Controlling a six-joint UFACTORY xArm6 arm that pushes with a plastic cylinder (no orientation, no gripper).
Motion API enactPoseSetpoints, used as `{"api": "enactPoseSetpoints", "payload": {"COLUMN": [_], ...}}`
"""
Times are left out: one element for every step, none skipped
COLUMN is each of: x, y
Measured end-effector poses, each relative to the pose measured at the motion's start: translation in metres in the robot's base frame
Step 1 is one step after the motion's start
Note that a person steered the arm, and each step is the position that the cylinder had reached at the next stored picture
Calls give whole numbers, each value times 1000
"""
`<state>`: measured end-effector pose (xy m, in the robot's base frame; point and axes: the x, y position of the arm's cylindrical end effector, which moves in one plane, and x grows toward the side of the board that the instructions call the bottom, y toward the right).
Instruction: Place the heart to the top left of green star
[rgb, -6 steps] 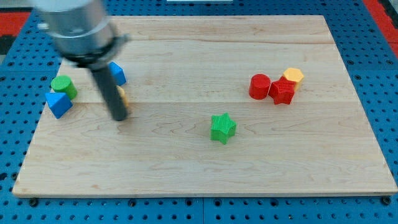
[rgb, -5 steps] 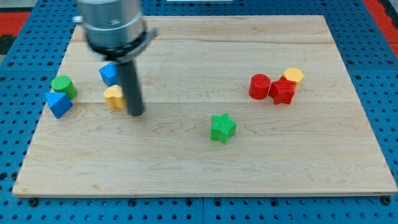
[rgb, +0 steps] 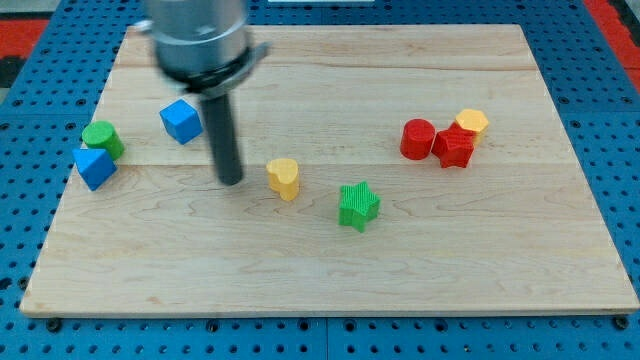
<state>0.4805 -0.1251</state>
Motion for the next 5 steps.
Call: {"api": "enactPoseSetpoints", "payload": {"x": [11,-76,-81,-53,-28], "y": [42,107,159,75,34]}}
